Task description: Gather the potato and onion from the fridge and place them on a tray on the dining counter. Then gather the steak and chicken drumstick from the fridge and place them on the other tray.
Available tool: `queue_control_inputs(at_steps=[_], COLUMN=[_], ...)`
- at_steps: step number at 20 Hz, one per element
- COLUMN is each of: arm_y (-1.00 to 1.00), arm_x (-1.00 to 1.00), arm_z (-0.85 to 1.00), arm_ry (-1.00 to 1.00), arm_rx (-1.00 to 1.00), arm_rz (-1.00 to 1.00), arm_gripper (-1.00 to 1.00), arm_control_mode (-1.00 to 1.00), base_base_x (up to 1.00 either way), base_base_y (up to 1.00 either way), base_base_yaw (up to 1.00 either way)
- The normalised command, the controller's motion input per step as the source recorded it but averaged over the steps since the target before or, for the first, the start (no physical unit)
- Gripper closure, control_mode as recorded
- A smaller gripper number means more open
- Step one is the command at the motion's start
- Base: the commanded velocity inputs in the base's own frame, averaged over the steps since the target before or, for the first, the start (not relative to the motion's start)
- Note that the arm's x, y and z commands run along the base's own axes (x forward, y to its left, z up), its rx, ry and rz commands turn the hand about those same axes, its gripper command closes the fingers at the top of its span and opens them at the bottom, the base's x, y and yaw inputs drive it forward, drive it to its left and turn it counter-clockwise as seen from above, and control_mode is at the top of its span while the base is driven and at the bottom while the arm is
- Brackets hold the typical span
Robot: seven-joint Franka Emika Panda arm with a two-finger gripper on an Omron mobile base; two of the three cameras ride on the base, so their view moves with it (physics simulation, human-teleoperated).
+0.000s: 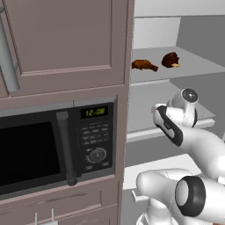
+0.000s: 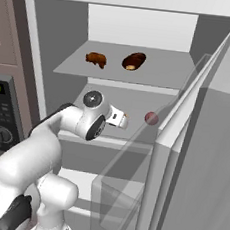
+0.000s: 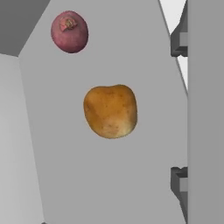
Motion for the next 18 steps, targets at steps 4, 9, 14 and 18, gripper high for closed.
queue_control_inputs(at_steps=[4,9,14,18], arm_y=[-0.01,0.00,-0.02,-0.05], arm_x=[0.24,0.25,0.18,0.26], arm_z=[-0.11,-0.06,-0.05,-0.14], arm_ry=[0.00,0.00,0.00,0.00], arm_rx=[0.00,0.00,0.00,0.00], arm_rz=[0.02,0.04,0.02,0.02], arm_gripper=[-1.00,-1.00,-1.00,-1.00], arm_control_mode=[-1.00,-1.00,-1.00,-1.00], base_base_x=[0.00,0.00,0.00,0.00], base_base_y=[0.00,0.00,0.00,0.00], base_base_yaw=[0.00,0.00,0.00,0.00])
